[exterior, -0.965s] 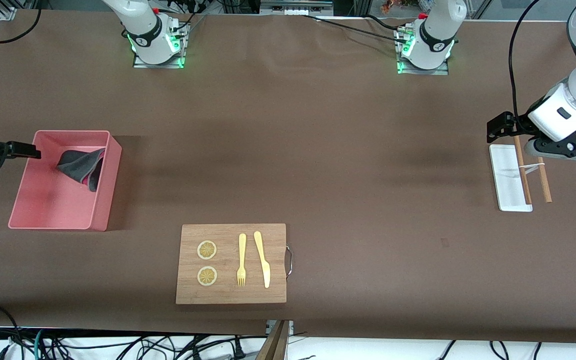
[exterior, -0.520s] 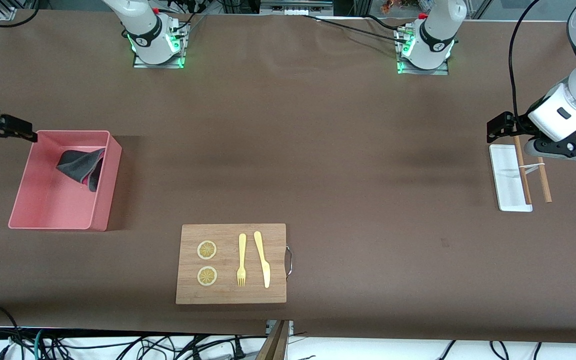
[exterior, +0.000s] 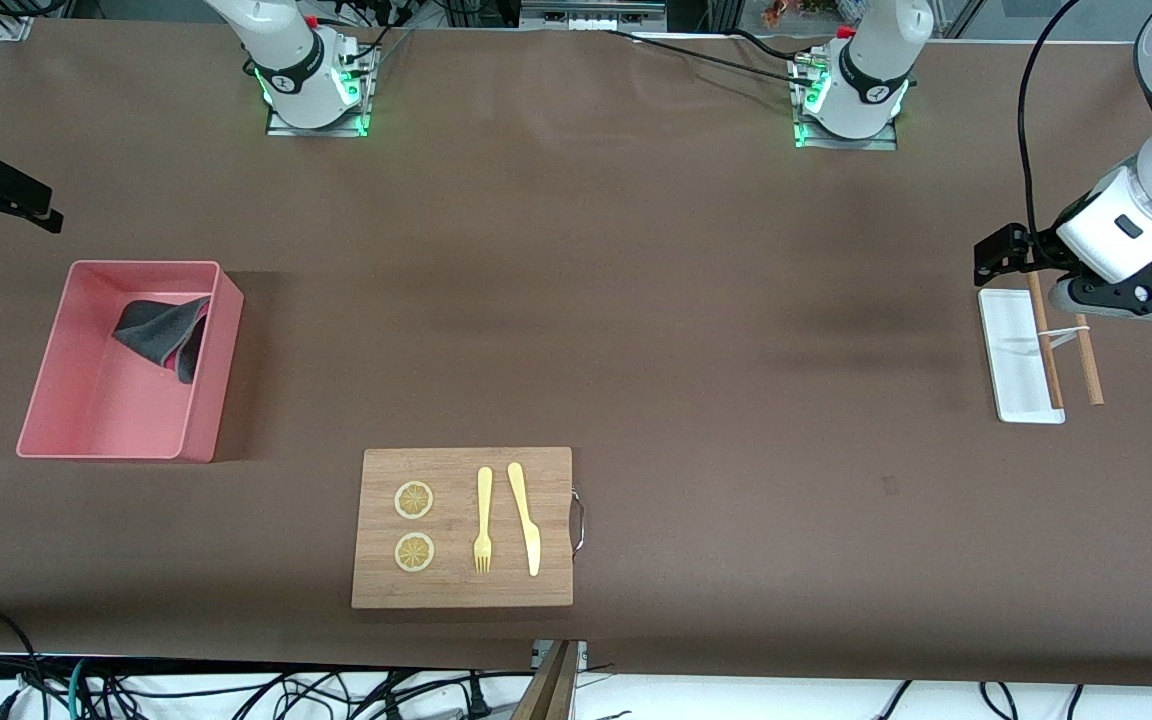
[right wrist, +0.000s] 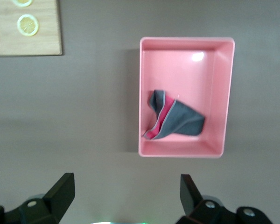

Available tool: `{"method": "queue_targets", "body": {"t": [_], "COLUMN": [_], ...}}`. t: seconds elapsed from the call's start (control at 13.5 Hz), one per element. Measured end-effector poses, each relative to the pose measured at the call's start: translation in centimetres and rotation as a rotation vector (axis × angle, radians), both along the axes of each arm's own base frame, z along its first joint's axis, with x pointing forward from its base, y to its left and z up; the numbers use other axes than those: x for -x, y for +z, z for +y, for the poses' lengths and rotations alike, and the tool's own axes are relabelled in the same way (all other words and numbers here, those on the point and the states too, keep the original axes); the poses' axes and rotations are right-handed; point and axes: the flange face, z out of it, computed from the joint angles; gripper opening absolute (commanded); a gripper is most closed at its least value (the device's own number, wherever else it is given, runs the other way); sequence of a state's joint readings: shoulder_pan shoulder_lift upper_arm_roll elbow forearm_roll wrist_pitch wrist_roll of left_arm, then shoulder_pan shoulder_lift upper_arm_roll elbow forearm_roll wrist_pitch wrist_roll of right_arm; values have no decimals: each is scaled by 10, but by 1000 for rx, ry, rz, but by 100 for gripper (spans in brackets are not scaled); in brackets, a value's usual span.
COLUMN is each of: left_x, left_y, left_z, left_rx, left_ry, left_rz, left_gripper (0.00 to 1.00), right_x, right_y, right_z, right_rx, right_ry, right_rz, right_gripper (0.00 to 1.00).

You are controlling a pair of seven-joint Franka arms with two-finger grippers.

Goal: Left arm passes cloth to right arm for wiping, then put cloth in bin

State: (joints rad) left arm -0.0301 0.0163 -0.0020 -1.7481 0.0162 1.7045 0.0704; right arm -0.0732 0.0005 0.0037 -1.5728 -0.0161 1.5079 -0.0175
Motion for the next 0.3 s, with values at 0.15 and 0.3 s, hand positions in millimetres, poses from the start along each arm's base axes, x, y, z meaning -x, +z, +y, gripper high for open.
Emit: {"method": "queue_targets", "body": {"t": [0.15,0.3], "left_x": [0,0], "left_y": [0,0], "left_z": [0,0], "left_rx": [0,0], "left_ry": [0,0], "left_rz": [0,0], "left_gripper": [100,100], "right_x": [0,-1], "right_y": [-1,-2], "right_z": [11,12], "right_rx": [3,3], "right_ry": [-26,-21], "right_rz": [3,6], "right_gripper": [100,100]}}
